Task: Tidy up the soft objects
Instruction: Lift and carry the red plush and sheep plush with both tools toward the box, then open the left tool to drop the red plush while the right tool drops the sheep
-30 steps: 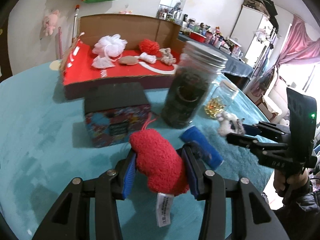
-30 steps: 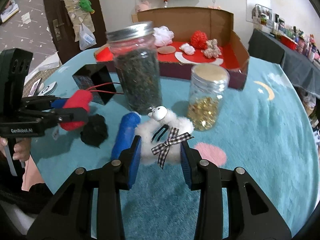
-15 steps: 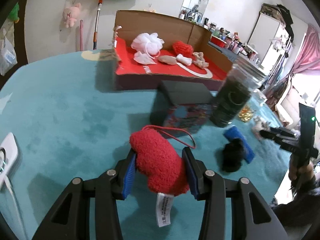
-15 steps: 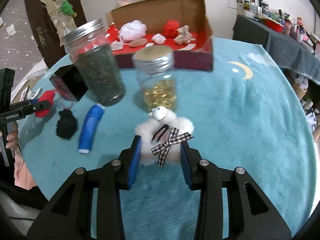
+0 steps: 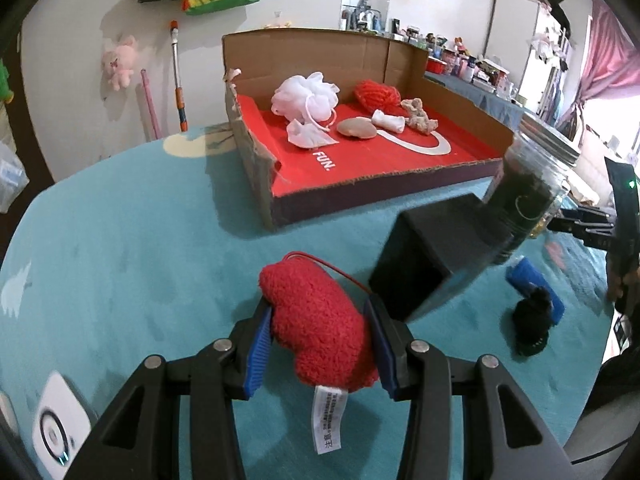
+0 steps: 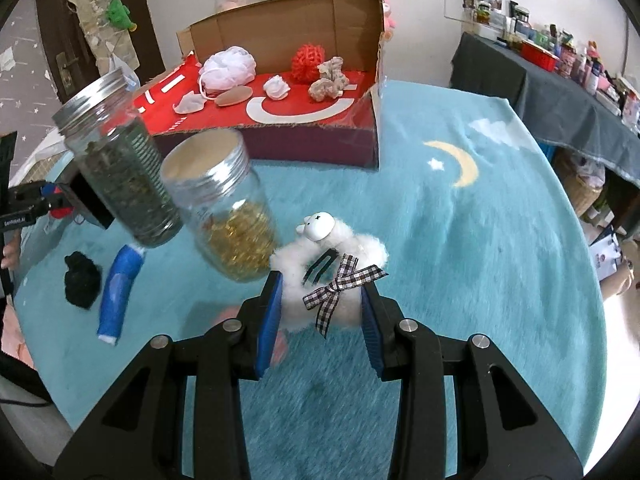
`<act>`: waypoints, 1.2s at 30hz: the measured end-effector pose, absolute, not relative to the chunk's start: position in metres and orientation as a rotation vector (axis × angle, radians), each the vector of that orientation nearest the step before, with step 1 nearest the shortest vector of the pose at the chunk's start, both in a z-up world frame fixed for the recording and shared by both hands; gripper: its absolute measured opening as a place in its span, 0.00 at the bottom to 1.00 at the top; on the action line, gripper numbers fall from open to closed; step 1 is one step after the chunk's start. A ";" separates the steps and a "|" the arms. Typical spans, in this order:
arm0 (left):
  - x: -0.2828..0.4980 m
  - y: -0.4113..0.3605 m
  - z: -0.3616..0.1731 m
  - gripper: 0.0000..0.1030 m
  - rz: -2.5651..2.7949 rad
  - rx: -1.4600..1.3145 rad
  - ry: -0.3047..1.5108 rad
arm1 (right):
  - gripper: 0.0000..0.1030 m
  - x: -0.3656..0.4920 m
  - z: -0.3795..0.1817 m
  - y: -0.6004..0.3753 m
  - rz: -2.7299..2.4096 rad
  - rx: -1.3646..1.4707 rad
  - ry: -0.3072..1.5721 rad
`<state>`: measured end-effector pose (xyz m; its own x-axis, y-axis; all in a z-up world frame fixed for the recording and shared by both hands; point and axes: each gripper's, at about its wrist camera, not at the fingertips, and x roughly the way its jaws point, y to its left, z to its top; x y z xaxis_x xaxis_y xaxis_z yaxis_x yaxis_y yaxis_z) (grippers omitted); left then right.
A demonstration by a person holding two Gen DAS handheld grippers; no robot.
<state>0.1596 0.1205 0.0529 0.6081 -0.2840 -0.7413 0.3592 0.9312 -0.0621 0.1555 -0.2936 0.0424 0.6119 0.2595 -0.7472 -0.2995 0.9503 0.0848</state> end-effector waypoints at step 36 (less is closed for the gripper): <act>0.228 0.086 0.112 0.46 -0.553 0.123 0.783 | 0.34 0.222 0.113 -0.273 0.450 -0.195 0.730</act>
